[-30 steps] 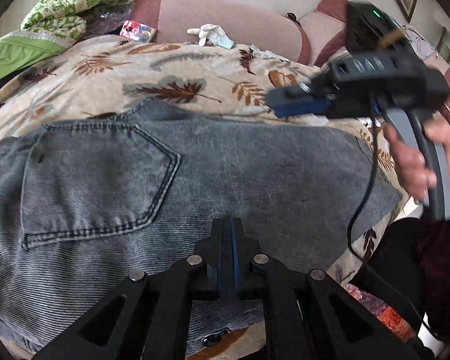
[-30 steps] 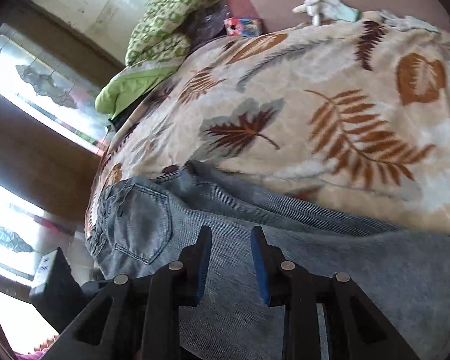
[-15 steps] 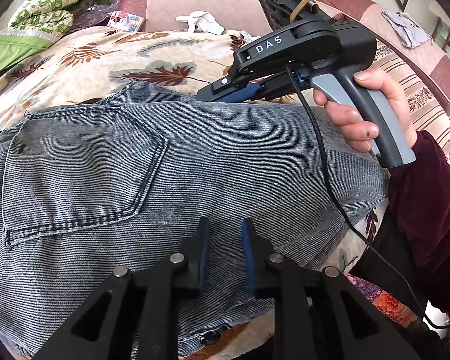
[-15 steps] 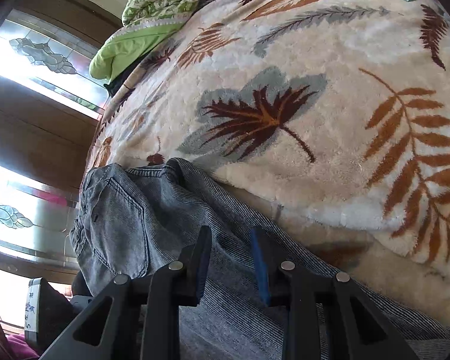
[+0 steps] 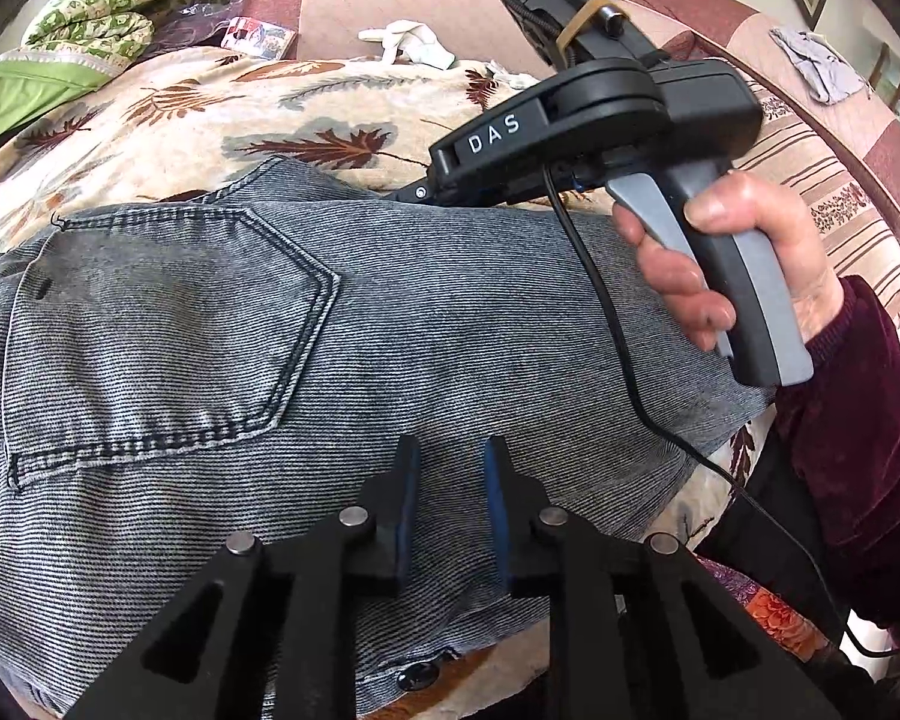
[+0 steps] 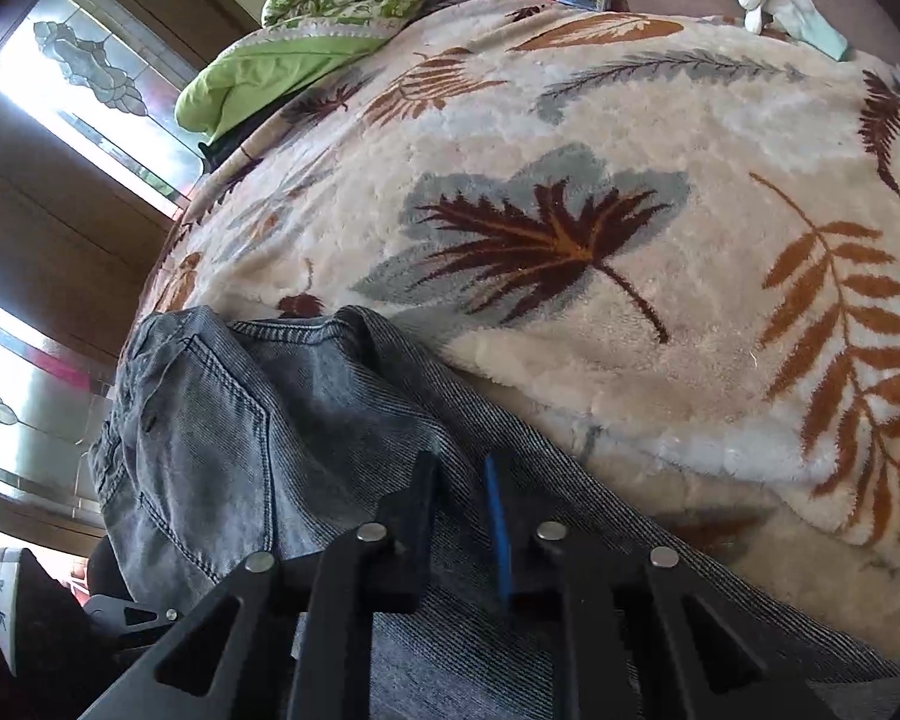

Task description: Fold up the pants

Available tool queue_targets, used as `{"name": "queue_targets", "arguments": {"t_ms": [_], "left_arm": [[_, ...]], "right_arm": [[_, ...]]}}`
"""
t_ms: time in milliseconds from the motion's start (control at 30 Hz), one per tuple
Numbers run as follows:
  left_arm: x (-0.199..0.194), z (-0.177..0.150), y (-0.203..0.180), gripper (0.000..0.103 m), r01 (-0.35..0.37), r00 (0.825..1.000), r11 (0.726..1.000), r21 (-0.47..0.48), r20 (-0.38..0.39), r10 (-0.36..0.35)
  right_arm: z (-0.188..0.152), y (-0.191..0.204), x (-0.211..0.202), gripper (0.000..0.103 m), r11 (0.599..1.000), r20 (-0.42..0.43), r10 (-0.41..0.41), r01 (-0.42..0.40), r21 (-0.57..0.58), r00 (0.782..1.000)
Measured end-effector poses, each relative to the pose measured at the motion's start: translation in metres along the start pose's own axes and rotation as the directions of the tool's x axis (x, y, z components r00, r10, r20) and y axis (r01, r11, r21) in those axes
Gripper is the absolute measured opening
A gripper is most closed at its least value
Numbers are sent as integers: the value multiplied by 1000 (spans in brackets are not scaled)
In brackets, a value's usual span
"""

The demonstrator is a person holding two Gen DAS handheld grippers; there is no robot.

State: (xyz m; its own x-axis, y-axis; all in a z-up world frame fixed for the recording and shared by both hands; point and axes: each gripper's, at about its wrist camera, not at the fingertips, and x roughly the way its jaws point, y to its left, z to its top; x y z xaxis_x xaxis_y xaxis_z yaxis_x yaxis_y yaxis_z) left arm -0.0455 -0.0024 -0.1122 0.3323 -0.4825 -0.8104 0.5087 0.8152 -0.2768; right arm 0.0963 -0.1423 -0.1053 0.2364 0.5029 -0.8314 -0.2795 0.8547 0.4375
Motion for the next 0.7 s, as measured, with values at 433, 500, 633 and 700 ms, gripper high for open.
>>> {"name": "queue_targets", "arguments": {"t_ms": [433, 500, 633, 700], "left_arm": [[0, 3, 5, 22, 8, 1000, 1000, -20, -2, -8], [-2, 1, 4, 22, 4, 1000, 1000, -10, 0, -4], [-1, -1, 1, 22, -7, 1000, 1000, 19, 6, 7], [-1, -1, 0, 22, -7, 1000, 1000, 19, 8, 7]], "right_arm": [[6, 18, -3, 2, 960, 159, -265, 276, -51, 951], [9, 10, 1, 1, 960, 171, -273, 279, -12, 947], [12, -12, -3, 2, 986, 170, -156, 142, 88, 973], [11, -20, -19, 6, 985, 193, -94, 64, 157, 977]]}}
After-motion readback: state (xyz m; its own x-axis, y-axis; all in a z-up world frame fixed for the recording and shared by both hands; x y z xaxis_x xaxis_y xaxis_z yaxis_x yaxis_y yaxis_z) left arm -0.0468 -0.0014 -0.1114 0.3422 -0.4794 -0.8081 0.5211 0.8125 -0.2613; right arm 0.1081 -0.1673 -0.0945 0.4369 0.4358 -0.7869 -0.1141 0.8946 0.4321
